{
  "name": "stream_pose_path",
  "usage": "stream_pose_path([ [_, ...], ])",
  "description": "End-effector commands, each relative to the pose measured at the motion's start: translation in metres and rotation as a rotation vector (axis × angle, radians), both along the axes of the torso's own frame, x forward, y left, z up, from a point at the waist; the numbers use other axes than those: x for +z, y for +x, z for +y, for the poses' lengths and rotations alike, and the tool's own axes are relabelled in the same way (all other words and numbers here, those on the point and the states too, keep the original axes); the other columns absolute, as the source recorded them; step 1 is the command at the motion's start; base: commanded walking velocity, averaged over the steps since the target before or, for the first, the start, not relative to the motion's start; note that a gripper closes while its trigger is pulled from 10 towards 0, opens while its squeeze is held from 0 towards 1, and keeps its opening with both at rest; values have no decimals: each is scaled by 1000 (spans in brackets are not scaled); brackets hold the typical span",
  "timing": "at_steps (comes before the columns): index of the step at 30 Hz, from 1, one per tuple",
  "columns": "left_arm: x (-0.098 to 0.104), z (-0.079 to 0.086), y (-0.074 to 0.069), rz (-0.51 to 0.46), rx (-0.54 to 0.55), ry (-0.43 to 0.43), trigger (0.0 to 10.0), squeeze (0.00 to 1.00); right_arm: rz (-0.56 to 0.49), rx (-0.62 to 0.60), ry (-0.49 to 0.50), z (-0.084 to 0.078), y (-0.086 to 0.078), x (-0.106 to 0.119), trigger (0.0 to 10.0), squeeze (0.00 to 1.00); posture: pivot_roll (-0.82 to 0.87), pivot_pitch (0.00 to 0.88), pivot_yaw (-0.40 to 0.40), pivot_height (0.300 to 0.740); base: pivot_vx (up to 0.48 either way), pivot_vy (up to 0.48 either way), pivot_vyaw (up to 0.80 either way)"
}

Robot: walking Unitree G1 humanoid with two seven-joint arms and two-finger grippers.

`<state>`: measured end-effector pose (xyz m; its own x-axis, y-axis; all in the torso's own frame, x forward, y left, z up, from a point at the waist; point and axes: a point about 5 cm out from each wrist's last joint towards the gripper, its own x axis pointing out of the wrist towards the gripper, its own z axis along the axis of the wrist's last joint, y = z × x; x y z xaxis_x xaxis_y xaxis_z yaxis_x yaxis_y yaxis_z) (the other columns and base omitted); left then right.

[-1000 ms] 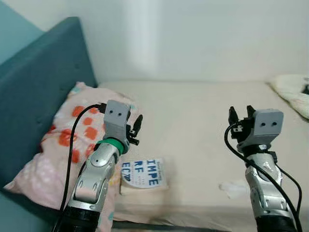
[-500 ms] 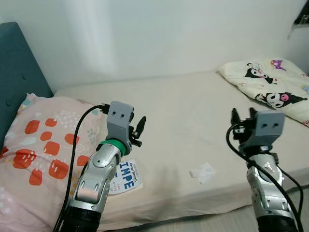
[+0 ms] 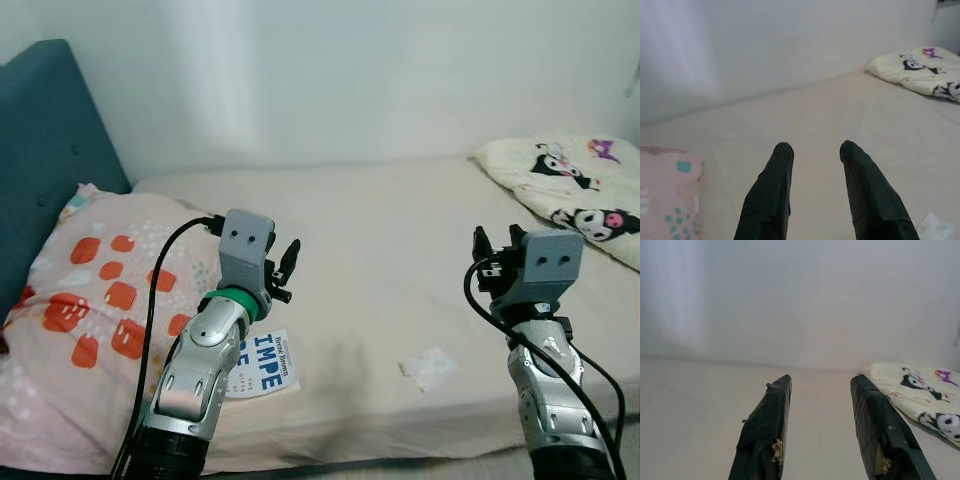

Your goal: Clean up the room

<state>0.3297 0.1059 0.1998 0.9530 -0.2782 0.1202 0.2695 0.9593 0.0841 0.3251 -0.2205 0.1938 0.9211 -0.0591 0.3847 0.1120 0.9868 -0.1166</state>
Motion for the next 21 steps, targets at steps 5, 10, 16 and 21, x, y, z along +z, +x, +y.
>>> stream_pose_path([
  [5, -4, 1, 0, 13, 0, 7, 10000, 0, 7, 1, 4, -1, 0, -3, 10000, 0, -135, 46, 65, 694, 0, -250, 0],
  [10, -4, 1, 0, 11, -2, 8, 10000, 0, 8, 0, 5, -1, 0, -3, 10000, 0, -136, 48, 66, 694, 0, -326, 0],
  [16, -4, 1, 0, 11, -2, 5, 10000, 0, 12, -2, 6, -2, -1, -5, 10000, 0, -136, 51, 67, 694, 0, -160, 0],
  [21, -4, 1, 0, 12, -1, 3, 10000, 0, 15, -2, 16, -2, -1, -5, 10000, 0, -138, 53, 67, 694, 0, -384, 0],
])
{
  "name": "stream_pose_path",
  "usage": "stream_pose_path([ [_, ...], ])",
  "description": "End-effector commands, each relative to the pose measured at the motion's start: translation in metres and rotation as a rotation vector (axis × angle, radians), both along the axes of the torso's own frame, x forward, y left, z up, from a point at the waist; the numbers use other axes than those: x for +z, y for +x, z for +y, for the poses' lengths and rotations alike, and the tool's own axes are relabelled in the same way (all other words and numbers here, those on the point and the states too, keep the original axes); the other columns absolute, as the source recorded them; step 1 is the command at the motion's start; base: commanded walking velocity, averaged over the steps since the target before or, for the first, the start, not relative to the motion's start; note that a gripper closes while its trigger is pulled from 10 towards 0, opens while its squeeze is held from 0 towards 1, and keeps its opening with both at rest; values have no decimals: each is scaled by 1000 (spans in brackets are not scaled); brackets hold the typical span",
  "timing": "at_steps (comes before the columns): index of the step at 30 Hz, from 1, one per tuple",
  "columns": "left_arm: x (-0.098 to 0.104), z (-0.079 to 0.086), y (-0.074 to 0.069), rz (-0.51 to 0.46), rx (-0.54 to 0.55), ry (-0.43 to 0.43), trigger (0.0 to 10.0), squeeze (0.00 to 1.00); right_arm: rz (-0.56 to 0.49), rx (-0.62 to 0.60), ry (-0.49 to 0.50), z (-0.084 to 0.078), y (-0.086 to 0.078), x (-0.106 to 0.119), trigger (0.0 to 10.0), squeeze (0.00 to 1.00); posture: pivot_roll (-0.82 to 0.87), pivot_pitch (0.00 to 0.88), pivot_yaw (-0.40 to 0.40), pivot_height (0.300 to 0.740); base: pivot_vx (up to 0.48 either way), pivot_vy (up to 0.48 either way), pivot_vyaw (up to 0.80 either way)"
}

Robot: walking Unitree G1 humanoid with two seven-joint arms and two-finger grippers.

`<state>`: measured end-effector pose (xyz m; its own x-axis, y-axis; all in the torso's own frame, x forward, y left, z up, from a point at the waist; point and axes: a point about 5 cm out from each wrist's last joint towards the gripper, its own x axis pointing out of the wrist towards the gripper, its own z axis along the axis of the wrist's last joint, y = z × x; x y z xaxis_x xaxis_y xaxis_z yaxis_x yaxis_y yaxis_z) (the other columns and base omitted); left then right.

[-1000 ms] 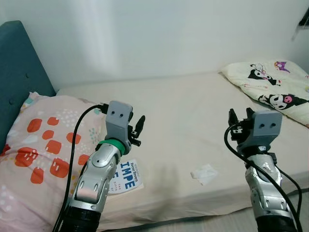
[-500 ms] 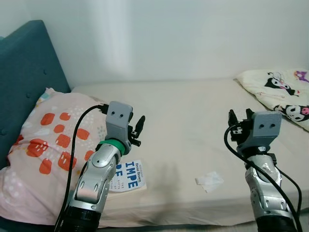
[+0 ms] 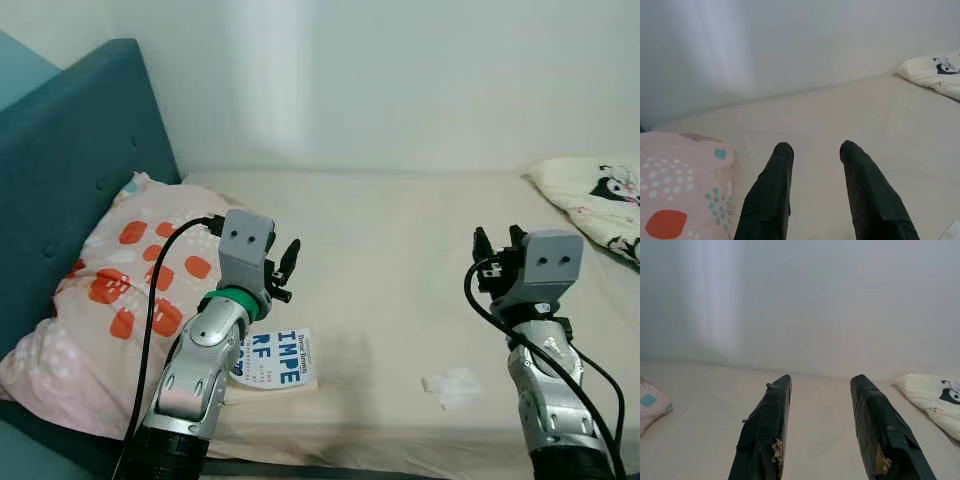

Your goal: Clean up the room

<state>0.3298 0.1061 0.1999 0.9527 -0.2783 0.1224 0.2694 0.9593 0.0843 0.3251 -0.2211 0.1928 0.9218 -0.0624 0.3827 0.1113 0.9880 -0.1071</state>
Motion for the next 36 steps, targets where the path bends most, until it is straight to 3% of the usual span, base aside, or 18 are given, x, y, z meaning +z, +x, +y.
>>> stream_pose_path([
  [1, -4, 1, 0, 15, -1, 3, 10000, 0, 14, -3, 7, -2, -1, -5, 10000, 0, -138, 53, 66, 694, 0, -480, 0],
  [24, -4, 0, 0, 15, -2, -1, 10000, 0, 23, -9, 13, -4, -2, -6, 10000, 0, -140, 55, 67, 694, 0, -475, 0],
  [31, -4, 0, 0, 16, -5, -2, 10000, 0, 29, -12, 22, -6, -1, -8, 10000, 0, -141, 56, 67, 694, 0, -448, -744],
  [36, -4, -1, 0, 16, -5, -3, 10000, 0, 37, -23, 14, -7, -1, -8, 10000, 0, -141, 57, 68, 694, 0, -445, 0],
])
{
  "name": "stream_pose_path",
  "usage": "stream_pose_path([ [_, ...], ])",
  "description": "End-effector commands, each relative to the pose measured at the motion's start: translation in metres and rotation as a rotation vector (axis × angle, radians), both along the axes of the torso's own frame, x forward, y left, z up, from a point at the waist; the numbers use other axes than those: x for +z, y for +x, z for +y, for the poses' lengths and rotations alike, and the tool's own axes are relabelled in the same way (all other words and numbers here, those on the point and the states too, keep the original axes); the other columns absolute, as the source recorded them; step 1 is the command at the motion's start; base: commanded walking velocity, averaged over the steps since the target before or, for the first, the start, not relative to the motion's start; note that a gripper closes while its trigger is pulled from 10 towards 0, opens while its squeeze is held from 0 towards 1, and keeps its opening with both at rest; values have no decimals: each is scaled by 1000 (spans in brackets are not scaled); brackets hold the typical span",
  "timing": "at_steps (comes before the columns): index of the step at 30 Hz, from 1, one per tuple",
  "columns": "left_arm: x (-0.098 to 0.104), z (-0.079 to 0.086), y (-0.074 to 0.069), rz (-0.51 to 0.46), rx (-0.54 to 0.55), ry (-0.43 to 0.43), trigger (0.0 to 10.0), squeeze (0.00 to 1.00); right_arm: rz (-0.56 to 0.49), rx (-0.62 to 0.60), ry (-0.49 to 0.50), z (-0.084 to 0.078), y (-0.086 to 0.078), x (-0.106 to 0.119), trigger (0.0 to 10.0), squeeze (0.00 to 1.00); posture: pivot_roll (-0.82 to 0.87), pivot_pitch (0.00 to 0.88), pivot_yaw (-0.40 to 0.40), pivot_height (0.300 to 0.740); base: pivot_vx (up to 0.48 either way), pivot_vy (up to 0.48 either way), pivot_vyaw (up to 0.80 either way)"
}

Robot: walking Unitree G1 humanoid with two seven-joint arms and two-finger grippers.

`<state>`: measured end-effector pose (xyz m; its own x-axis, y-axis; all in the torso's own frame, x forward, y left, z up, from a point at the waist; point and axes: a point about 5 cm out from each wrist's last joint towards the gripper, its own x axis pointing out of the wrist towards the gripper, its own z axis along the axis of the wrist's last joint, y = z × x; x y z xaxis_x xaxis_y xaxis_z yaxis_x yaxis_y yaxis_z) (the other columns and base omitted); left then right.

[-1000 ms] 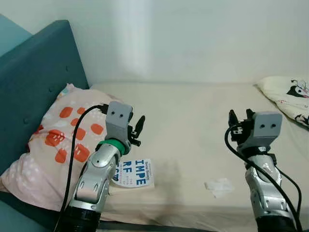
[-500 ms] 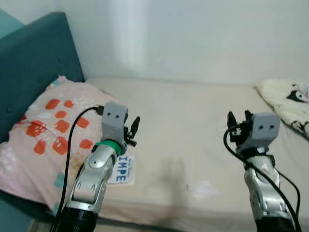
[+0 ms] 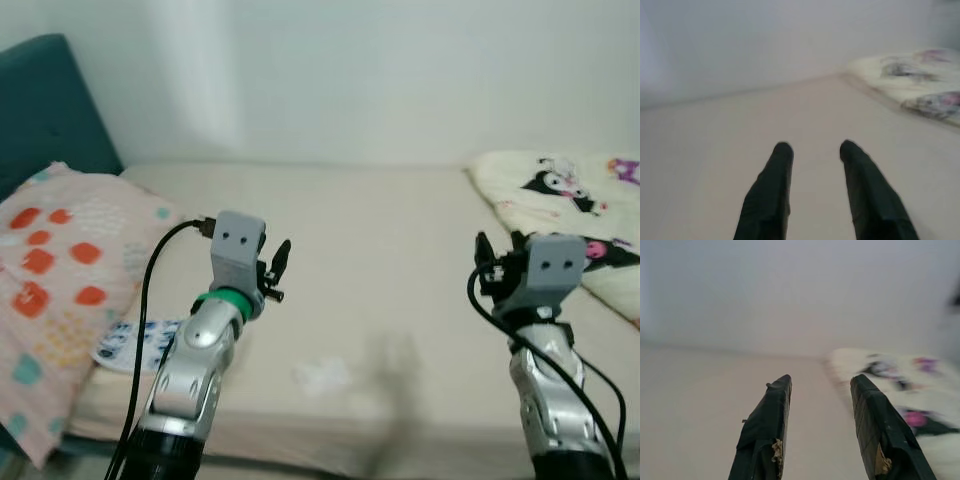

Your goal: Clean up the room

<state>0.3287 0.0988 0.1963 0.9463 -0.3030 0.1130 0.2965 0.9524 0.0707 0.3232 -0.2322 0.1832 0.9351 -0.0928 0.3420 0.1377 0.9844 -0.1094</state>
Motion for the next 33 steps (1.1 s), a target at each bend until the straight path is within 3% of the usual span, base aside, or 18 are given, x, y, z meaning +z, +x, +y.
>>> stream_pose_path([
  [1, -1, 7, 1, 4, 22, 8, 10000, 0, -6, 8, 11, 4, 1, 1, 10000, 0, -142, 56, 68, 694, 0, -442, 0],
  [33, -1, 6, 1, 6, 9, 18, 10000, 0, -4, 9, 5, 6, -1, -1, 10000, 0, -146, 53, 80, 694, 0, -422, 0],
])
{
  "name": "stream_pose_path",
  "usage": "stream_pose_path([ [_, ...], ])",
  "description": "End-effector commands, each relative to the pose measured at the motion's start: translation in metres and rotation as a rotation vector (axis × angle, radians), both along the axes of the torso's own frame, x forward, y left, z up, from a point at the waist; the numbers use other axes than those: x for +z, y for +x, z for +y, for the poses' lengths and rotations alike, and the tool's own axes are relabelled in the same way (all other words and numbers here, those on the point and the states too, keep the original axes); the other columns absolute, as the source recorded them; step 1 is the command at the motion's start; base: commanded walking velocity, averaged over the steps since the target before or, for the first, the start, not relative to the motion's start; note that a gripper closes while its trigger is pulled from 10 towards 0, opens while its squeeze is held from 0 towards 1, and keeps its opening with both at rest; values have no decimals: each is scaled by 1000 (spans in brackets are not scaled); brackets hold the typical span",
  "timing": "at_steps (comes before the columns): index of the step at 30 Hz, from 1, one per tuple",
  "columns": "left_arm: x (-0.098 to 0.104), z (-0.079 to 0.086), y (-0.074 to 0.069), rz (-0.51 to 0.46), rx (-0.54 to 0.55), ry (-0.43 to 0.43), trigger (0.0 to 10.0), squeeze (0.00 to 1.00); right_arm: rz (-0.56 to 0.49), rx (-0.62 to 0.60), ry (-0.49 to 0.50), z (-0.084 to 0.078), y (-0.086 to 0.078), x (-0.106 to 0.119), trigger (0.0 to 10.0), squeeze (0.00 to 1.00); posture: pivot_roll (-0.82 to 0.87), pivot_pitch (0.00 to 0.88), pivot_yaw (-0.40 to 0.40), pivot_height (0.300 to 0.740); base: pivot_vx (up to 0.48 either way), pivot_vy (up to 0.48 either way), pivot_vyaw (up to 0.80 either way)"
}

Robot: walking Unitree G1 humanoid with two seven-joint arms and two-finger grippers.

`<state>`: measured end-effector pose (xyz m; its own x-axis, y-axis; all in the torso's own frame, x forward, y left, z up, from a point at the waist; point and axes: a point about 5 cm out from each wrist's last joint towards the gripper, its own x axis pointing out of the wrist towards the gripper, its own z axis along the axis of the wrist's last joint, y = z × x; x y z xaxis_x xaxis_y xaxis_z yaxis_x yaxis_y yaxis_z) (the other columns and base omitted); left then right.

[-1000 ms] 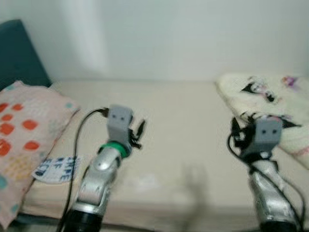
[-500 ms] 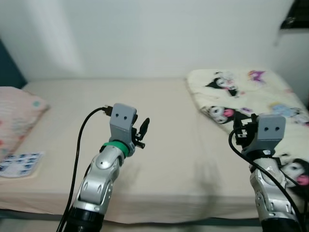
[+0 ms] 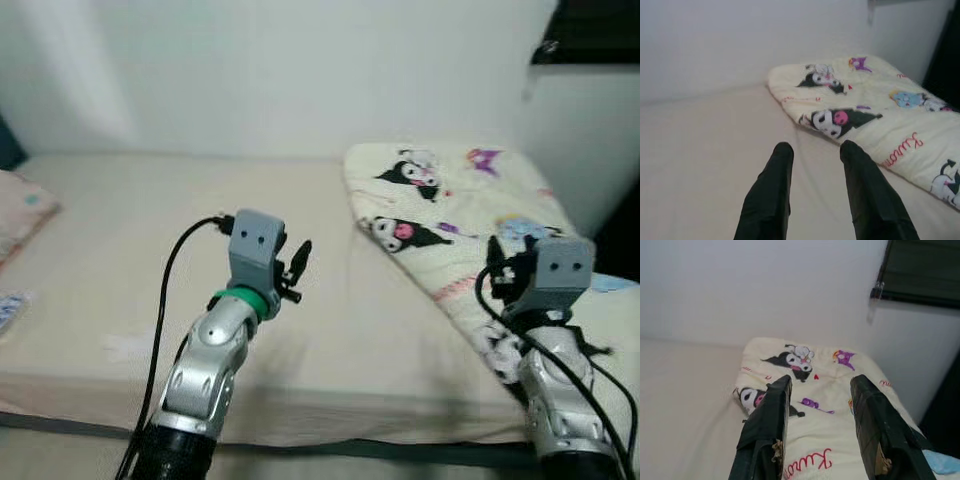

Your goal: Clean up the room

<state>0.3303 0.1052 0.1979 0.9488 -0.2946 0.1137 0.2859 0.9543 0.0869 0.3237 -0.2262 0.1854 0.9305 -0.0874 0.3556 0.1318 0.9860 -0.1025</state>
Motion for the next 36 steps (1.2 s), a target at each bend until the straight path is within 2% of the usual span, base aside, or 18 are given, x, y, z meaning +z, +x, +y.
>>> stream_pose_path([
  [1, -3, 0, 0, 15, 1, 4, 10000, 0, 11, 1, 1, 1, -1, -3, 10000, 0, -145, 54, 81, 694, 0, -244, 0],
  [25, -5, 0, 0, 31, 5, 7, 10000, 0, 24, 1, -7, 2, -4, -8, 10000, 0, -147, 64, 86, 694, 0, 0, 0],
  [36, -15, -2, -3, 54, -11, 15, 10000, 0, 38, 7, 15, 8, -5, -15, 10000, 0, -147, 69, 87, 694, 0, 0, 0],
])
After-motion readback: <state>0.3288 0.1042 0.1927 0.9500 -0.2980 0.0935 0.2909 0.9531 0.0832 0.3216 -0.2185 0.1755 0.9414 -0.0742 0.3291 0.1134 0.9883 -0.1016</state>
